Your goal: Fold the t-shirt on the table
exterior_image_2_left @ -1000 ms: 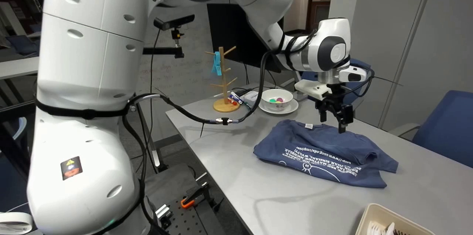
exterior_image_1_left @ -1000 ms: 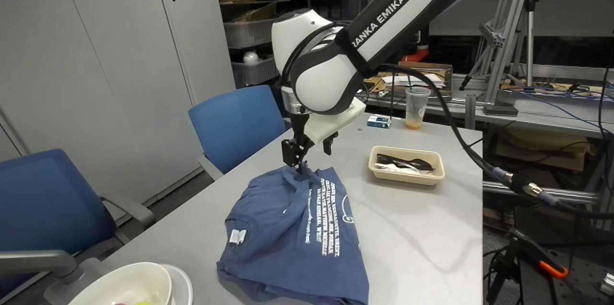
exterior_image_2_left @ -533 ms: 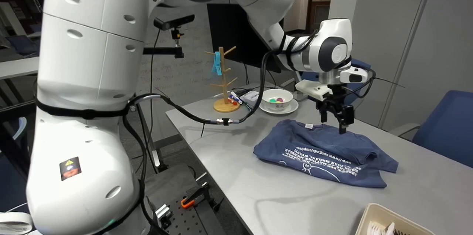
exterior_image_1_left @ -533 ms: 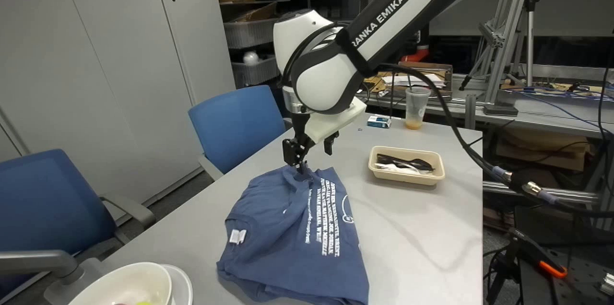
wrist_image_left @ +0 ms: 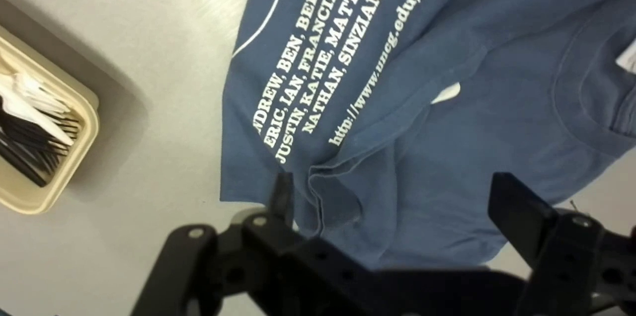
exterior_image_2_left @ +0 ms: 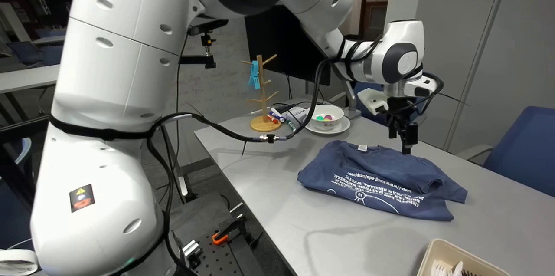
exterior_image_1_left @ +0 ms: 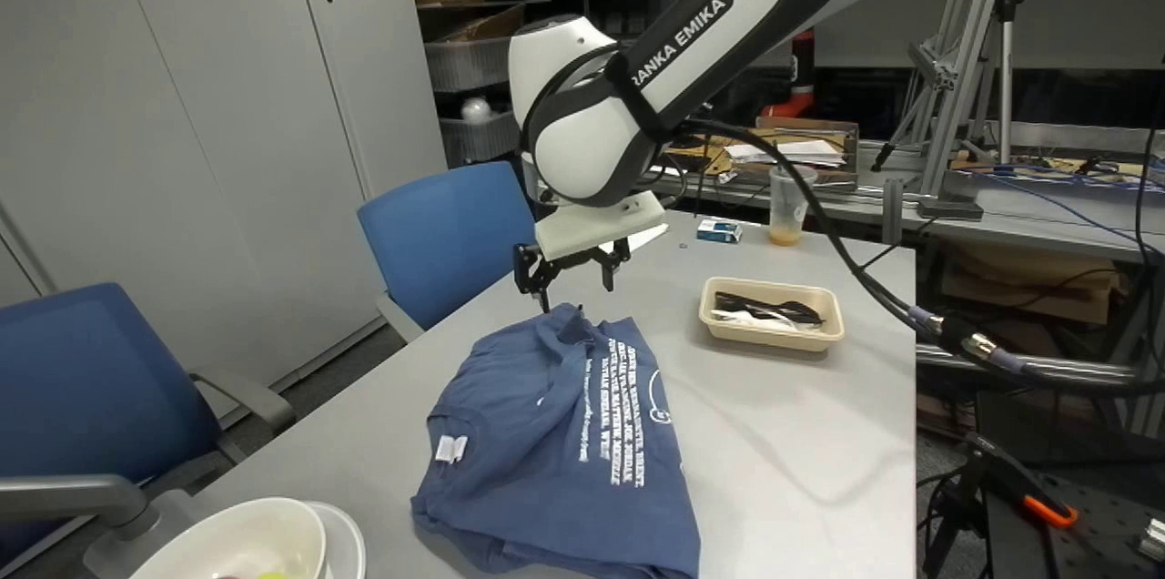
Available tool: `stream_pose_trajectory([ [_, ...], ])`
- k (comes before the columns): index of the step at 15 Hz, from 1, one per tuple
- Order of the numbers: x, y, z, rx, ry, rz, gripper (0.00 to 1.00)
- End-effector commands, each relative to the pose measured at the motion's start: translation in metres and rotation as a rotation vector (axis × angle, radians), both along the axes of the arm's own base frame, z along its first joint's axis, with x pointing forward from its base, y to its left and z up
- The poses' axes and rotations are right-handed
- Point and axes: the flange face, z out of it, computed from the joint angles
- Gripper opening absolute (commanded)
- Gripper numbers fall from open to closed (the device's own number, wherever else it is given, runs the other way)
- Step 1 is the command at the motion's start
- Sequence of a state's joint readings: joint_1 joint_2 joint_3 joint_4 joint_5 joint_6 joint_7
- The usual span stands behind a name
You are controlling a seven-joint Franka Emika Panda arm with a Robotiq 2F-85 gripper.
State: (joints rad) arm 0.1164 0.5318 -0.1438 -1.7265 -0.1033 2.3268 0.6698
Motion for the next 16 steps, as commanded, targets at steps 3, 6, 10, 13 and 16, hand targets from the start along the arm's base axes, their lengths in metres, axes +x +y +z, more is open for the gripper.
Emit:
stream_pose_trajectory([
  [3,0.045,-0.036,-0.014,-0.011,-0.095,-0.216,1.0],
  [6,0.052,-0.055,-0.036,-0.032,-0.092,-0.276,1.0],
  [10,0.059,-0.071,-0.062,-0.046,-0.082,-0.317,0.93],
  [13,0.065,-0.076,-0.076,-0.047,-0.08,-0.329,0.9],
  [16,0.067,-0.076,-0.088,-0.05,-0.075,-0.342,0.85],
])
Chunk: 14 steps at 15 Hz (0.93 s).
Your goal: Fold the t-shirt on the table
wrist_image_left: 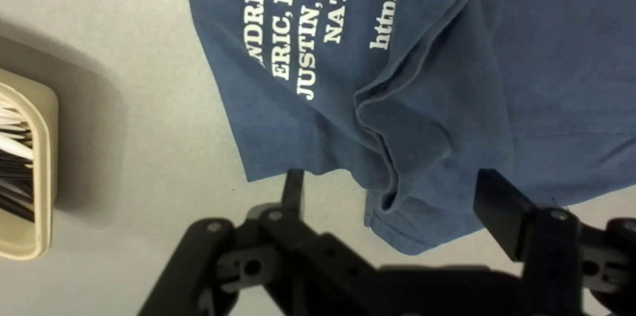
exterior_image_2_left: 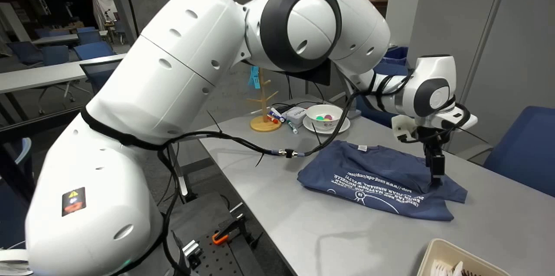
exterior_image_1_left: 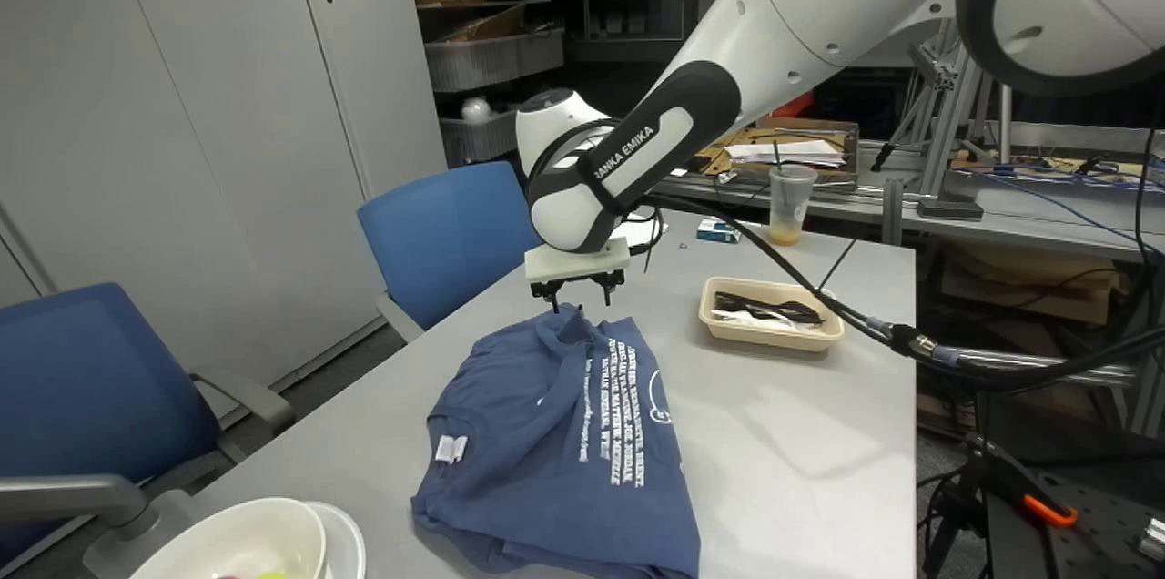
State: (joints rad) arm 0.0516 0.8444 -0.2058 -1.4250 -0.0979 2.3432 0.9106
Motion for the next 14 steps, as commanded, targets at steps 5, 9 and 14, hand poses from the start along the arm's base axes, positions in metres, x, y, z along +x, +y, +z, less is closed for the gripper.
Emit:
stream_pose_trajectory([
  [5,0.021,-0.006,-0.028,-0.003,-0.036,-0.029,0.74],
  [9,0.027,-0.011,-0.036,-0.024,-0.069,-0.021,0.36],
  [14,0.032,-0.015,-0.039,-0.042,-0.098,-0.009,0.01],
])
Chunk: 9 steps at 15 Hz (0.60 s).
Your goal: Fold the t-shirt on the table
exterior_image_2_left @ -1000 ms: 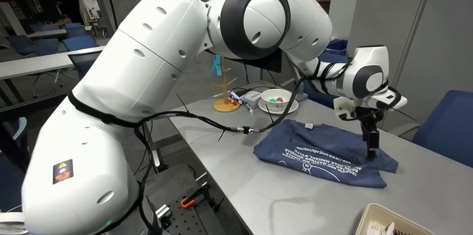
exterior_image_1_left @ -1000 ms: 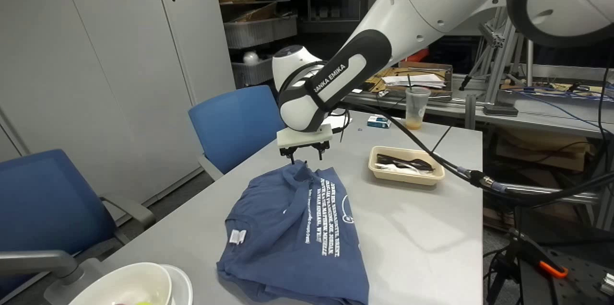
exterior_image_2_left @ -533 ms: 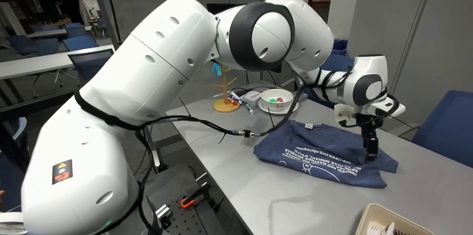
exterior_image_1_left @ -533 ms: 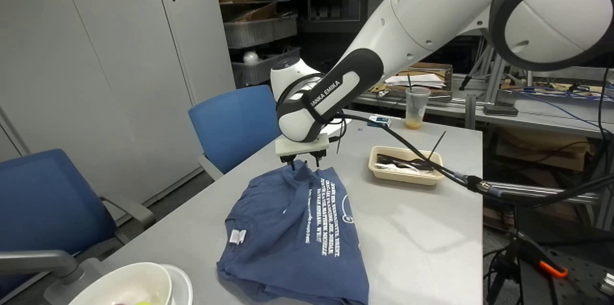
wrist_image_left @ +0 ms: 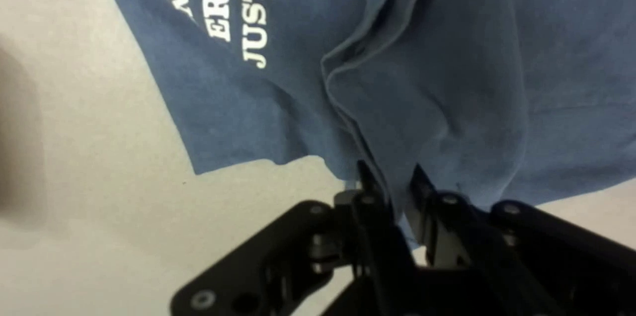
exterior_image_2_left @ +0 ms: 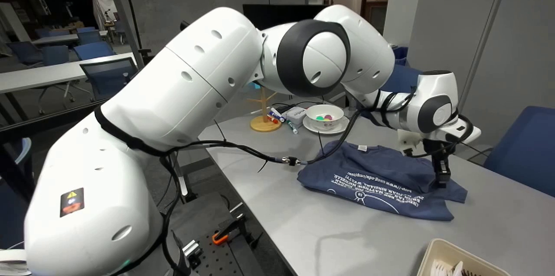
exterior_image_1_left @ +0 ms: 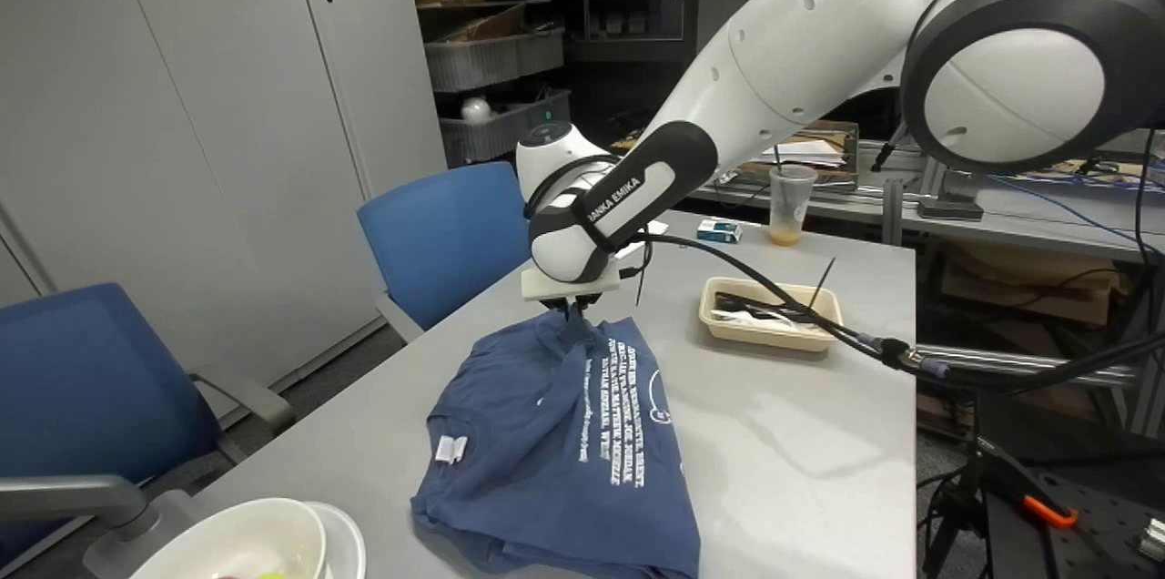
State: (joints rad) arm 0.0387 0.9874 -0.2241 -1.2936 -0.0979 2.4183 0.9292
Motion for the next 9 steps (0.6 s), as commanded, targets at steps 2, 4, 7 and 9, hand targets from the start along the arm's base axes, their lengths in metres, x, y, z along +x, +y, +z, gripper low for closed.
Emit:
stream_pose_trajectory([
  [2,0.011,-0.004,-0.001,-0.009,-0.032,-0.003,0.0],
  [4,0.013,-0.003,-0.002,0.004,-0.034,0.005,0.01],
  [7,0.022,0.025,0.037,0.018,-0.115,0.021,0.01],
  [9,0.029,0.053,0.059,0.024,-0.206,0.037,0.01],
])
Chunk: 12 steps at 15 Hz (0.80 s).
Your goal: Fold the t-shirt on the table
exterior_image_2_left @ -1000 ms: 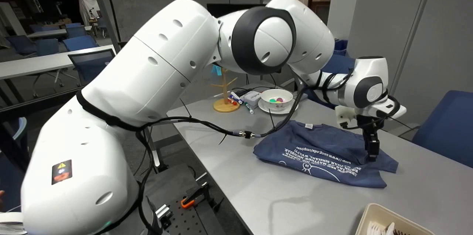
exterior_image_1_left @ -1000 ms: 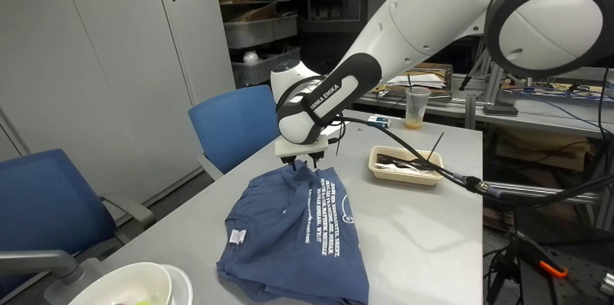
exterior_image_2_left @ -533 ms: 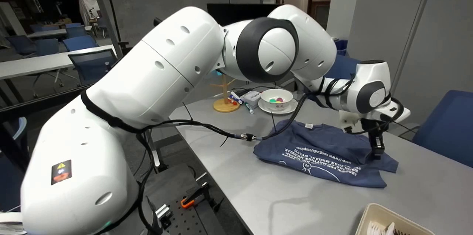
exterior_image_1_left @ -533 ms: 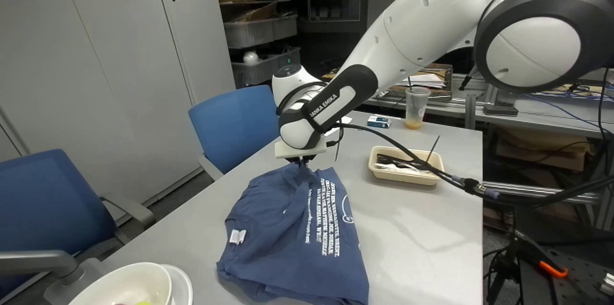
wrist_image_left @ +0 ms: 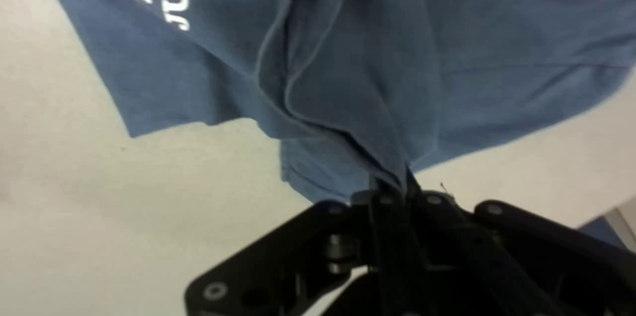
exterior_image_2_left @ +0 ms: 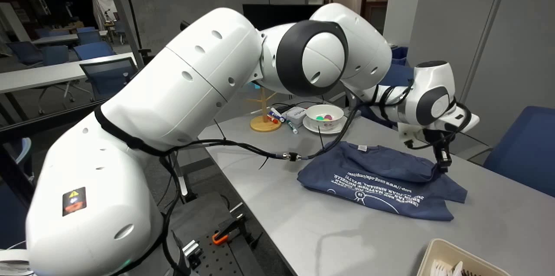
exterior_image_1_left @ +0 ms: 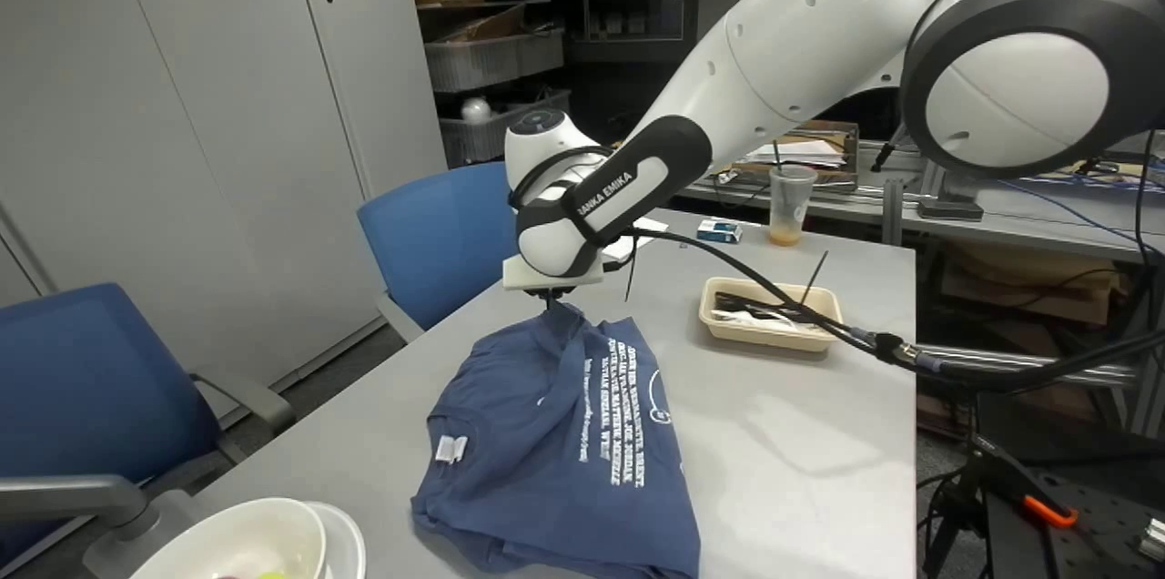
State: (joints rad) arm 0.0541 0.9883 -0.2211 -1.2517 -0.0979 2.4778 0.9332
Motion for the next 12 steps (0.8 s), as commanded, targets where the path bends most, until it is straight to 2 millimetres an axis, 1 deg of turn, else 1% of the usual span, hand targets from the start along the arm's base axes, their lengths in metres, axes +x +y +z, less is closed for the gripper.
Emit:
stream_pose_trajectory([
  [1,0.015,0.041,0.044,0.037,-0.153,-0.002,0.01],
  [2,0.026,0.058,0.066,0.062,-0.18,-0.023,0.01],
  [4,0.036,0.083,0.087,0.062,-0.249,-0.044,0.01],
  [6,0.044,0.098,0.097,0.061,-0.296,-0.073,0.01],
  [8,0.047,0.104,0.1,0.066,-0.319,-0.114,0.01],
  [9,0.048,0.106,0.102,0.063,-0.33,-0.13,0.28],
  [10,0.048,0.106,0.102,0.058,-0.337,-0.139,0.3],
  [11,0.048,0.106,0.104,0.051,-0.349,-0.147,0.36],
  [12,0.048,0.105,0.107,0.043,-0.36,-0.149,0.45],
])
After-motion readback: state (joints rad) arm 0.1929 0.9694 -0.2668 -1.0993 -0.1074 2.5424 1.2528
